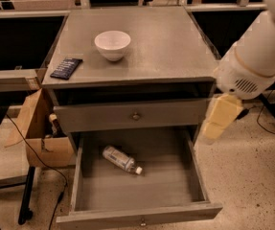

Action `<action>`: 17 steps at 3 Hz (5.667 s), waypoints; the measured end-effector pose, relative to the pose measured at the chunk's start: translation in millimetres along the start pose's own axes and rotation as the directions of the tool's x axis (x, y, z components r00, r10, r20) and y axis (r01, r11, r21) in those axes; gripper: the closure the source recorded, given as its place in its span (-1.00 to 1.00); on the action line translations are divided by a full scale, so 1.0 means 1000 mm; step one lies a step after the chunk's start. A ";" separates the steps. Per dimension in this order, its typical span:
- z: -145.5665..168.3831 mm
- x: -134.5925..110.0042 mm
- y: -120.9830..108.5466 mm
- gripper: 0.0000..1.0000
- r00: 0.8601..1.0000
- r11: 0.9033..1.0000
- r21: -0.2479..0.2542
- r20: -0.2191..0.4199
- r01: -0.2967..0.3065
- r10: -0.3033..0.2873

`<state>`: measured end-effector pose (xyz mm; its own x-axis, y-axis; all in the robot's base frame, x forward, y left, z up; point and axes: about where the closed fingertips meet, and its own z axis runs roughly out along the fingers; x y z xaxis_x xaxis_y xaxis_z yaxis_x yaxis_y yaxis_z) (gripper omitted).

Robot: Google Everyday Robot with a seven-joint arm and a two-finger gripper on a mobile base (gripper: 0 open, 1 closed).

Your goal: Pick blue plastic bottle from middle drawer and place on counter

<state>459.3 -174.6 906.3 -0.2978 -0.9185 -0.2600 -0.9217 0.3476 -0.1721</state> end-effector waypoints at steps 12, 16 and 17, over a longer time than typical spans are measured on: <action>0.517 -0.161 0.032 -1.00 0.794 0.785 -0.331 0.145 -0.524 0.590; 0.603 -0.149 0.055 -0.64 0.734 0.696 -0.246 -0.121 -0.674 0.668; 0.603 -0.146 0.054 -0.02 0.697 0.667 -0.204 -0.176 -0.717 0.695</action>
Offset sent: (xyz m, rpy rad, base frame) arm 0.0596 0.1640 -0.2099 0.2396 0.1156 -0.2880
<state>603.3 91.9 362.5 -0.8921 -0.4318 -0.1334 -0.4519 0.8518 0.2651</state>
